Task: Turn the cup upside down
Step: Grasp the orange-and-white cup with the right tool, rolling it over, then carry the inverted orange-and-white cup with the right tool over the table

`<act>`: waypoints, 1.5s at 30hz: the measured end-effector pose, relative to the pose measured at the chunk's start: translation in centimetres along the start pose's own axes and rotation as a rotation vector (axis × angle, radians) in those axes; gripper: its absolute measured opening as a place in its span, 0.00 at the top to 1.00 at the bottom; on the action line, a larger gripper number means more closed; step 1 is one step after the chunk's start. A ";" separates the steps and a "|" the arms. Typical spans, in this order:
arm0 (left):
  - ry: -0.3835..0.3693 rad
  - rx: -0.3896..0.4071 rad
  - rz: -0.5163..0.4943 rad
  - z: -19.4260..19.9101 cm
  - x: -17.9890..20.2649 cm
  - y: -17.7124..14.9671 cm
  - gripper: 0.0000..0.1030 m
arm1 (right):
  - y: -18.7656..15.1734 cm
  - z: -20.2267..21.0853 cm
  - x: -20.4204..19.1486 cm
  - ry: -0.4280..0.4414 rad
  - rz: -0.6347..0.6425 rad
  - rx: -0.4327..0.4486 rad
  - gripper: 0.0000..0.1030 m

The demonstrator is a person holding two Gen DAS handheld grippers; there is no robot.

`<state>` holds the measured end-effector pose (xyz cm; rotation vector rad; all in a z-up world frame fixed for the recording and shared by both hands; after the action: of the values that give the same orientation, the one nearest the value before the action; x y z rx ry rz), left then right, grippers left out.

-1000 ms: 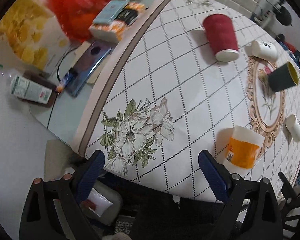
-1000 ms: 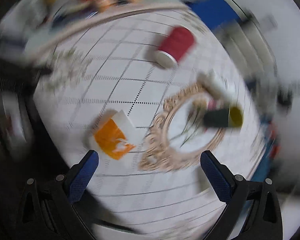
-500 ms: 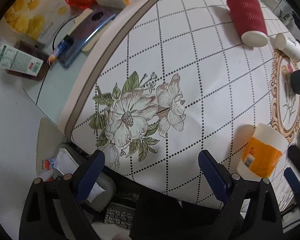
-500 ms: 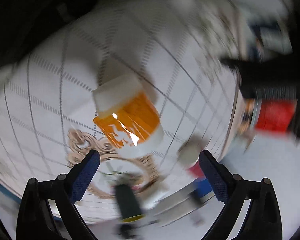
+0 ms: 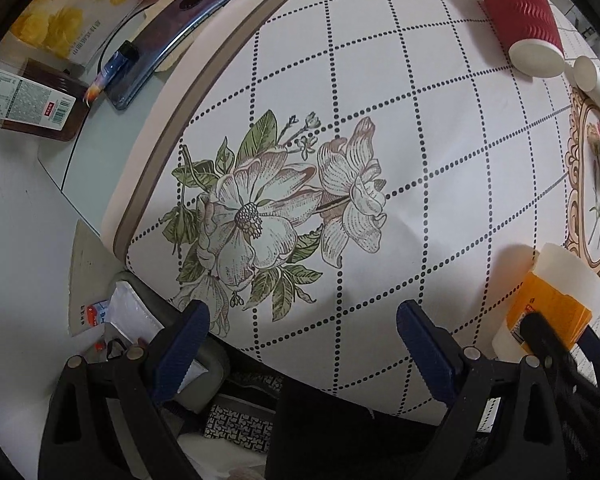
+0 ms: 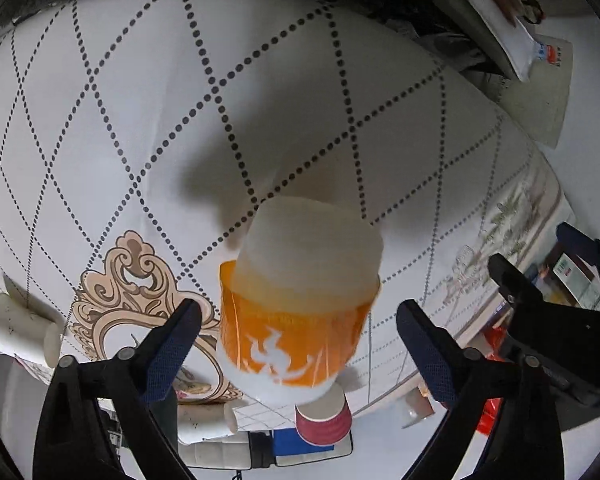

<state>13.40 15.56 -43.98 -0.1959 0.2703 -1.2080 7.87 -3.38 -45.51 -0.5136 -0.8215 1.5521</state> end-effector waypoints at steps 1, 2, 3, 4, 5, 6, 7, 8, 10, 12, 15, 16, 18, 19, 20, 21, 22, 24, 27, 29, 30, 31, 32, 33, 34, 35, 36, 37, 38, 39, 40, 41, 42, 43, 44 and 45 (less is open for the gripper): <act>0.000 -0.003 0.001 -0.1 -0.1 0.0 0.07 | 0.2 -0.4 -0.1 0.002 0.002 -0.004 0.09; 0.002 -0.004 0.000 -0.3 -0.1 -0.1 0.07 | 0.3 -0.7 -0.1 0.002 0.004 -0.008 0.13; 0.004 -0.006 -0.001 -0.3 -0.1 -0.1 0.07 | 0.5 -1.0 0.1 0.007 0.002 -0.014 0.20; 0.006 -0.007 -0.004 -0.4 -0.2 -0.1 0.07 | 0.6 -1.2 -0.1 0.015 -0.003 -0.020 0.23; 0.008 -0.007 -0.006 -0.5 -0.2 -0.1 0.07 | 0.6 -1.5 0.0 0.020 -0.011 -0.024 0.24; 0.010 -0.006 -0.008 -0.5 -0.2 -0.1 0.07 | 0.7 -1.7 0.1 0.024 -0.019 -0.022 0.24; 0.011 -0.007 -0.009 -0.4 -0.1 0.0 0.07 | 0.7 -1.8 0.2 0.026 -0.027 -0.018 0.25; 0.011 -0.007 -0.011 -0.3 0.0 0.0 0.07 | 0.8 -1.9 0.4 0.030 -0.041 -0.014 0.25; 0.013 -0.007 -0.015 -0.2 0.1 0.2 0.07 | 0.9 -1.9 0.7 0.045 -0.070 -0.012 0.25; 0.016 -0.007 -0.020 0.0 0.3 0.3 0.07 | 0.9 -2.0 1.2 0.064 -0.107 -0.014 0.26; 0.026 -0.005 -0.033 0.5 0.7 0.4 0.07 | 1.0 -1.9 2.3 0.109 -0.179 -0.016 0.27; 0.031 -0.003 -0.039 0.6 0.8 0.5 0.07 | 0.9 -2.0 2.5 0.126 -0.206 -0.018 0.27; 0.038 -0.001 -0.047 0.9 0.9 0.6 0.07 | 0.7 -2.2 3.1 0.169 -0.273 -0.027 0.27; 0.044 0.002 -0.052 1.0 1.1 0.7 0.07 | 0.5 -2.4 3.5 0.188 -0.304 -0.033 0.27; 0.047 0.004 -0.057 1.2 1.2 0.8 0.07 | 0.4 -2.5 3.7 0.209 -0.336 -0.037 0.27; 0.049 0.005 -0.061 1.4 1.4 0.8 0.07 | 0.1 -2.7 4.0 0.239 -0.379 -0.045 0.27; 0.052 0.008 -0.066 1.6 1.6 0.9 0.07 | 0.0 -2.8 4.3 0.264 -0.415 -0.052 0.27; 0.060 0.014 -0.072 2.0 1.8 1.1 0.07 | -0.7 -3.2 5.0 0.335 -0.513 -0.063 0.27; 0.067 0.019 -0.084 2.7 2.8 1.6 0.07 | -2.2 -4.0 5.5 0.471 -0.685 -0.083 0.27; 0.073 0.026 -0.096 3.2 3.4 1.8 0.07 | -3.1 -4.4 5.3 0.572 -0.800 -0.088 0.27; 0.076 0.029 -0.101 3.4 3.7 1.9 0.07 | -3.6 -4.7 5.4 0.636 -0.871 -0.089 0.27; 0.079 0.034 -0.109 3.7 4.2 2.0 0.07 | -4.0 -4.9 5.2 0.689 -0.924 -0.091 0.27; 0.082 0.038 -0.117 3.9 4.6 2.2 0.07 | -4.4 -5.1 4.7 0.743 -0.985 -0.092 0.27; 0.086 0.042 -0.123 4.1 4.9 2.2 0.07 | -5.0 -5.3 4.1 0.806 -1.053 -0.092 0.27; 0.089 0.047 -0.133 4.3 5.5 2.3 0.07 | -4.9 -5.5 4.0 0.852 -1.100 -0.093 0.27; 0.089 0.050 -0.141 4.5 6.0 2.4 0.07 | -5.4 -5.8 3.7 0.898 -1.150 -0.095 0.27; 0.090 0.054 -0.150 4.8 6.4 2.5 0.07 | -6.0 -6.1 3.3 0.957 -1.214 -0.100 0.27; 0.094 0.059 -0.162 5.1 7.2 2.5 0.07 | -6.4 -6.2 2.7 1.001 -1.264 -0.101 0.27; 0.097 0.065 -0.172 5.1 7.4 2.2 0.07 | -6.9 -6.4 2.4 1.049 -1.317 -0.105 0.27; 0.099 0.070 -0.182 5.3 8.0 2.2 0.07 | -7.4 -6.7 1.9 1.112 -1.387 -0.120 0.27; 0.102 0.075 -0.195 5.5 8.6 2.2 0.07 | -7.9 -7.0 1.4 1.169 -1.447 -0.136 0.27; 0.103 0.078 -0.203 5.4 8.9 1.9 0.07 | -8.3 -7.1 0.9 1.219 -1.496 -0.146 0.27; 0.103 0.081 -0.212 5.3 9.2 1.7 0.07 | -8.3 -6.8 -0.3 1.298 -1.564 -0.161 0.27; 0.103 0.083 -0.223 5.5 9.8 1.7 0.07 | -8.6 -6.9 -0.9 1.361 -1.610 -0.171 0.27; 0.103 0.086 -0.232 5.6 10.2 1.7 0.07 | -8.7 -6.9 -1.5 1.428 -1.659 -0.179 0.27; 0.104 0.088 -0.239 5.7 10.6 1.7 0.07 | -9.0 -7.0 -2.2 1.500 -1.708 -0.182 0.27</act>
<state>20.18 6.18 -40.15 -0.0899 0.2893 -1.4668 19.30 -4.09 -43.65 -0.6121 0.0323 -0.6053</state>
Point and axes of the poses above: each gripper's, at about its wrist camera, not at the fingertips, and z roughly against the way its jaws point, x to its right, y to its top, the point moved 5 cm from there along -z, roughly the way its jaws point, and after that the axes turned 13 degrees about -x, right-handed, at the moved point
